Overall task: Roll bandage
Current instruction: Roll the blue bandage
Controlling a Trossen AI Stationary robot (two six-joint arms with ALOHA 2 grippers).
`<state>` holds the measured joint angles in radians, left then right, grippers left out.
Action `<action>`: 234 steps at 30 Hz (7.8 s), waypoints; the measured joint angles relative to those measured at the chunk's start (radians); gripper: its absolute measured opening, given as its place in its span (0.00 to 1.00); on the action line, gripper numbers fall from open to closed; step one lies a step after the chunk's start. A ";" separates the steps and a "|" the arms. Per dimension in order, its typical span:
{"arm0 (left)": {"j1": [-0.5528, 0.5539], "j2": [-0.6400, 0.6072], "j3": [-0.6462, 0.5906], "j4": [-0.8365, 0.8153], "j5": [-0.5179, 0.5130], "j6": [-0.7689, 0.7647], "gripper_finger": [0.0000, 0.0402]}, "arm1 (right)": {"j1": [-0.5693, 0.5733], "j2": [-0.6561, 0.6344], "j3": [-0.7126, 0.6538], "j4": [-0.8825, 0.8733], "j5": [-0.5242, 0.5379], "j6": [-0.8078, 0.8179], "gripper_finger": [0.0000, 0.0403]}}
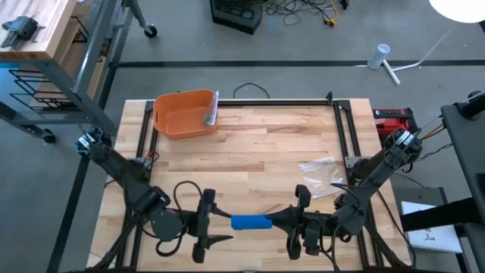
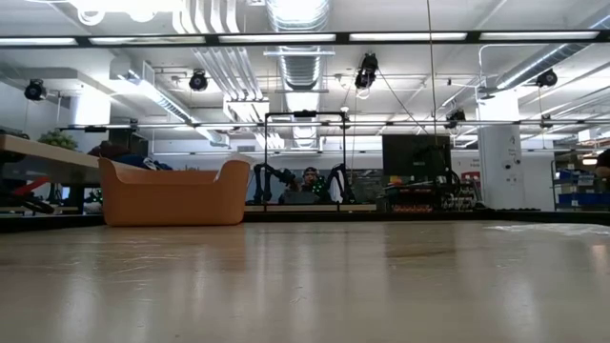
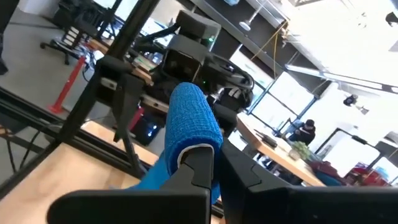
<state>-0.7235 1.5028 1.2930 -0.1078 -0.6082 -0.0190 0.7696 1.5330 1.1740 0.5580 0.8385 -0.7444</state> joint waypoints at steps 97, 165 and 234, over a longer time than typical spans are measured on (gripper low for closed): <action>0.116 0.078 0.195 0.317 0.256 -0.072 0.00 | -0.122 -0.043 -0.173 -0.115 0.099 0.188 0.01; 0.316 0.053 0.248 -0.337 0.173 -0.252 0.08 | -0.074 -0.042 -0.167 0.055 -0.381 0.231 0.01; 0.132 0.058 0.045 0.023 0.249 -0.327 0.60 | -0.041 -0.117 -0.088 0.045 0.088 -0.157 0.01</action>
<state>-0.5919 1.5612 1.3380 -0.0850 -0.3596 -0.3458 0.7289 1.4155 1.0859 0.6033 0.9268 -0.9015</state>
